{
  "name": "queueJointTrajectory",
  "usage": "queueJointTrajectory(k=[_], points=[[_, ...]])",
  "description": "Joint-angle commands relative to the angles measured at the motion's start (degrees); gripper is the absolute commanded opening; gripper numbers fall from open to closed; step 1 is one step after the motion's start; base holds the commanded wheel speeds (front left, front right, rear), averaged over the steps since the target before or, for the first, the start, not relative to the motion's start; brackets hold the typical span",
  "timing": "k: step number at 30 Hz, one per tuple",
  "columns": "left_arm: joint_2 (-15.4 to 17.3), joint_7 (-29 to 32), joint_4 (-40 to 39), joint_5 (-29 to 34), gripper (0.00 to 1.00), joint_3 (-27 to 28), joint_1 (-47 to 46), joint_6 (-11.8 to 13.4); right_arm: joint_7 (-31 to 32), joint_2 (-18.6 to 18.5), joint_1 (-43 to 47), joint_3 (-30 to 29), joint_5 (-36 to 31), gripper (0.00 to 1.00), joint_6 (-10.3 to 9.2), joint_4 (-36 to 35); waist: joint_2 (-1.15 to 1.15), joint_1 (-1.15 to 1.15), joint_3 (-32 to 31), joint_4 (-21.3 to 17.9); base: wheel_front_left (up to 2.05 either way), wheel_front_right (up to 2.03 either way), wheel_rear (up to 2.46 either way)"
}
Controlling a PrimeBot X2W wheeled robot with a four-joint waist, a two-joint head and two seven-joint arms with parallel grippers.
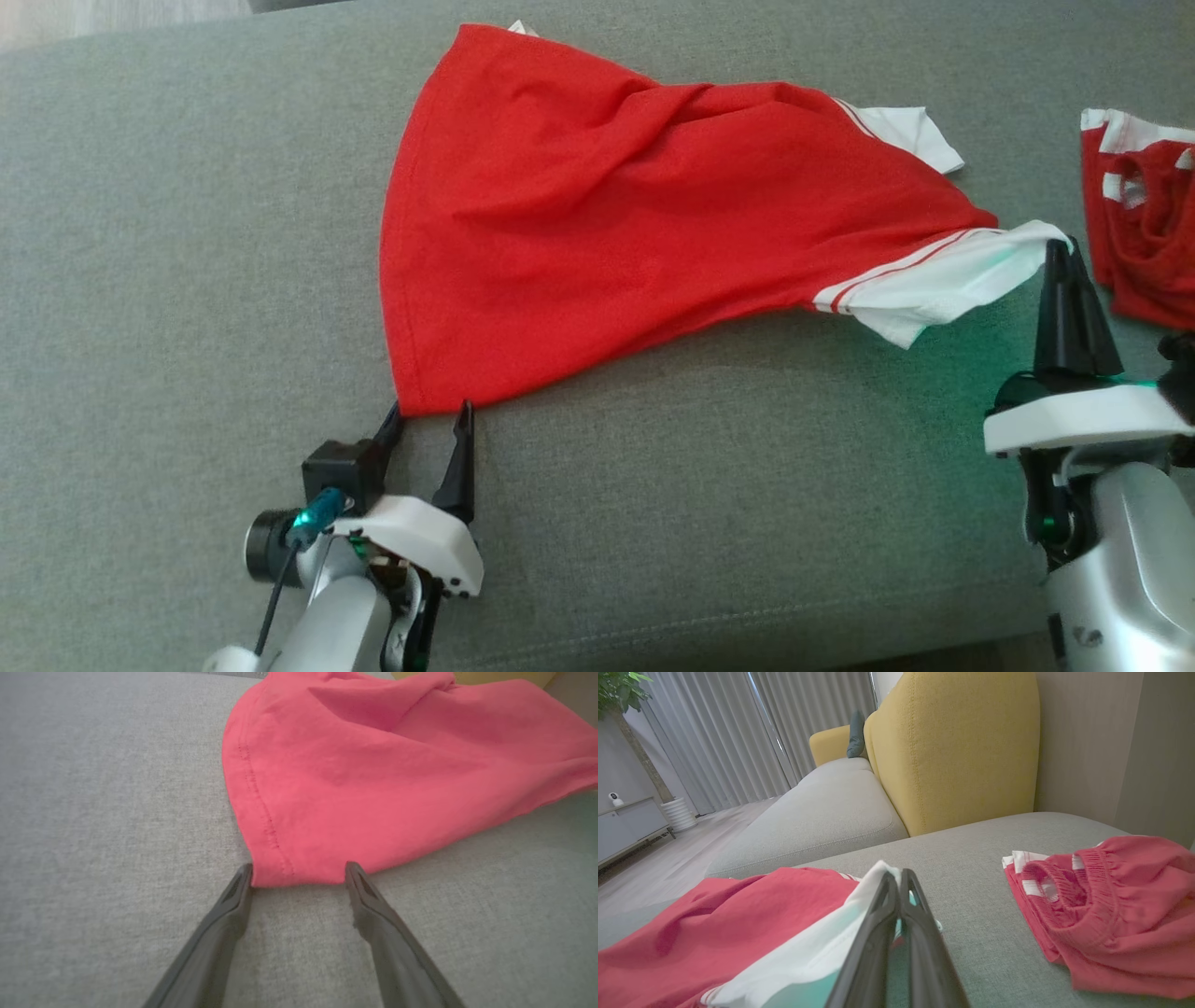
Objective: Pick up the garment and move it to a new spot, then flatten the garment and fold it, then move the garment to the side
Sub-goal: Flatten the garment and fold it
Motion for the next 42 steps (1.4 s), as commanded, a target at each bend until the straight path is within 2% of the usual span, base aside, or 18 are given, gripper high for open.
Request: queueJointTrajectory(k=[1, 4, 5, 7, 8, 9, 11, 12, 14, 24, 34, 37, 42], points=[[0.4, -0.3, -2.2, 0.6, 1.00, 1.3, -2.0, 0.1, -0.6, -0.7, -1.8, 1.3, 0.1, 0.00, 0.37, -2.0, 0.00, 0.00, 0.2, -0.1, 0.00, 0.00, 0.00], [0.4, -0.3, -2.9, 1.8, 1.00, 1.2, -1.9, -0.1, -0.6, -0.7, -1.9, 1.3, 0.1, 0.00, 0.37, -2.0, 0.00, 0.00, 0.5, -0.1, 0.00, 0.00, 0.00], [0.4, -0.3, -2.4, 2.0, 0.95, 1.1, -1.9, -0.2, -0.6, -0.6, -2.0, 1.4, 0.1, 0.00, 0.37, -1.9, 0.00, 0.00, 0.5, -0.1, 0.00, 0.00, 0.00], [0.4, -0.3, -1.3, 2.8, 0.40, 0.7, -2.1, -0.5, -0.6, -0.6, -2.1, 1.5, 0.2, 0.00, 0.37, -1.8, 0.00, 0.00, 0.6, -0.2, 0.00, 0.00, 0.00], [0.4, -0.3, -0.8, 3.2, 0.28, 0.5, -2.3, -0.6, -0.6, -0.6, -2.2, 1.6, 0.3, 0.00, 0.37, -1.7, 0.00, 0.00, 0.6, -0.2, 0.00, 0.00, 0.00], [0.4, -0.3, -0.2, 3.6, 0.20, 0.3, -2.5, -0.7, -0.6, -0.5, -2.2, 1.7, 0.3, 0.00, 0.37, -1.7, 0.00, 0.00, 0.6, -0.2, 0.00, 0.00, 0.00], [0.4, -0.3, 0.7, 4.3, 0.22, 0.0, -2.9, -0.8, -0.6, -0.6, -2.4, 1.9, 0.5, 0.00, 0.37, -1.5, 0.00, 0.00, 0.7, -0.2, 0.00, 0.00, 0.00], [0.4, -0.3, 0.9, 4.6, 0.20, 0.0, -3.1, -0.9, -0.6, -0.6, -2.6, 1.9, 0.5, 0.00, 0.37, -1.6, 0.00, 0.00, 0.8, -0.2, 0.00, 0.00, 0.00], [0.4, -0.3, 1.0, 5.0, 0.00, 0.2, -3.5, -0.9, -0.6, -0.7, -2.9, 2.0, 0.6, 0.00, 0.37, -1.6, 0.00, 0.00, 0.9, -0.2, 0.00, 0.00, 0.00], [0.4, -0.3, -3.6, 4.6, 0.00, 2.1, -1.8, -1.0, -0.6, -0.6, -2.9, 0.9, 0.7, 0.00, 0.37, -1.6, 0.00, 0.00, -1.3, 0.7, 0.00, 0.00, 0.00], [0.4, -0.3, -14.2, 4.7, 0.00, 5.0, -0.4, -0.4, -0.6, -0.3, -3.9, 0.8, 1.8, 0.00, 0.37, -4.1, 0.00, 0.00, -7.1, 2.5, 0.00, 0.00, 0.00], [0.4, -0.3, -17.3, 5.3, 0.00, 7.1, -1.8, -0.9, -0.6, -1.4, -5.7, 2.1, 2.8, 0.00, 0.37, -6.2, 0.00, 0.00, -9.4, 2.9, 0.00, 0.00, 0.00], [1.8, -0.3, -21.5, 6.4, 0.00, 12.2, -8.2, -3.6, -0.6, -4.7, -11.9, 3.6, 4.8, 0.00, 0.37, -10.2, 0.00, 0.00, -12.6, 3.7, 0.00, 0.00, 0.00]])
